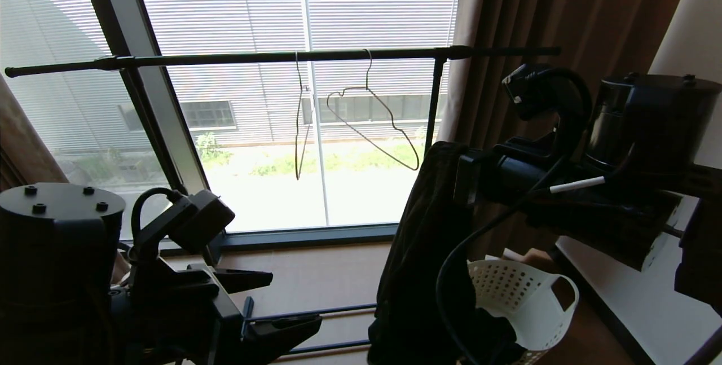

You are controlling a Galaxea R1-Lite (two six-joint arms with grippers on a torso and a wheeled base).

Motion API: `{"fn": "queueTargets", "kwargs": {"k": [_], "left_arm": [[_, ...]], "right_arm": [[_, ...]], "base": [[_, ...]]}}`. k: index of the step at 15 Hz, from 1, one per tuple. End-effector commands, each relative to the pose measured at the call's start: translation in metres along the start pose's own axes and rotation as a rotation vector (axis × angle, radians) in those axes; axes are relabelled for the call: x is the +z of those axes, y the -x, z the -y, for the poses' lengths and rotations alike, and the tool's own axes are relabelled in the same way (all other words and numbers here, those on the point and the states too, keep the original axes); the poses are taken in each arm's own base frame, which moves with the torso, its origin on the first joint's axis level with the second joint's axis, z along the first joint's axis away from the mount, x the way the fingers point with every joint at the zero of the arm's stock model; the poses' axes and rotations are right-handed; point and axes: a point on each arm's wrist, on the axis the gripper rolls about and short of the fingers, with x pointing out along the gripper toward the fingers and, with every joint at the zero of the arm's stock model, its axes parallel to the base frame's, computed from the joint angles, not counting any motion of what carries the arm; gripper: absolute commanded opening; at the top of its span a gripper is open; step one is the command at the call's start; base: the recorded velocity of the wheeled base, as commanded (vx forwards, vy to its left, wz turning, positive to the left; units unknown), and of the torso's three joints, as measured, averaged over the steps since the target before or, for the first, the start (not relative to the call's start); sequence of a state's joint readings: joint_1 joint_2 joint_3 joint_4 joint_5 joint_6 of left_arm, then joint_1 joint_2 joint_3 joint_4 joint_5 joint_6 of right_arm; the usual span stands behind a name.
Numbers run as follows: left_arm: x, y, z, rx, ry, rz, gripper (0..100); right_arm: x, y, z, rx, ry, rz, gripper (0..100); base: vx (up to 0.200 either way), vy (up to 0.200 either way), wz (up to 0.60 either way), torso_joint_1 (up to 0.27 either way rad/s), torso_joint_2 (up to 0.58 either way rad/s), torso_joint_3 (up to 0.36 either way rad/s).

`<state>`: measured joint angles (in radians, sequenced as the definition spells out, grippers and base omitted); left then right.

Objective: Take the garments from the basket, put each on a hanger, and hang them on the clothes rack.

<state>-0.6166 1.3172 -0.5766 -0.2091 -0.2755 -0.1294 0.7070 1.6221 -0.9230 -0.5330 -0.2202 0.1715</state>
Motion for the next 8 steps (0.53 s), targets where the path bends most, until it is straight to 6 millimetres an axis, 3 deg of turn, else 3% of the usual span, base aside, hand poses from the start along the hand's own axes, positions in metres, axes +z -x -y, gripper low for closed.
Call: {"fn": "queueTargets", "kwargs": {"k": [1,6,8], "left_arm": [[-0.001,0.020,0.002,0.017,-0.006,0.062,100],[-0.005,0.026,-0.002,0.108,-0.013,0.081,100],[-0.004,0.025,-0.004,0.121,-0.009,0.082,100]], "right_arm": [[-0.001,-0.001,0.008,-0.028,-0.019,-0.001,0],[-0.037,0.051,0.038,-0.093,-0.039,-0.072,0],[-0.044,0.060,0.045,-0.107,-0.044,-0.063,0]], "base": [[0.000,0.000,0.00,0.000,0.00,0.000],[0.000,0.000,0.00,0.000,0.00,0.000],[0.200,0.000,0.00,0.005,0.00,0.002]]}}
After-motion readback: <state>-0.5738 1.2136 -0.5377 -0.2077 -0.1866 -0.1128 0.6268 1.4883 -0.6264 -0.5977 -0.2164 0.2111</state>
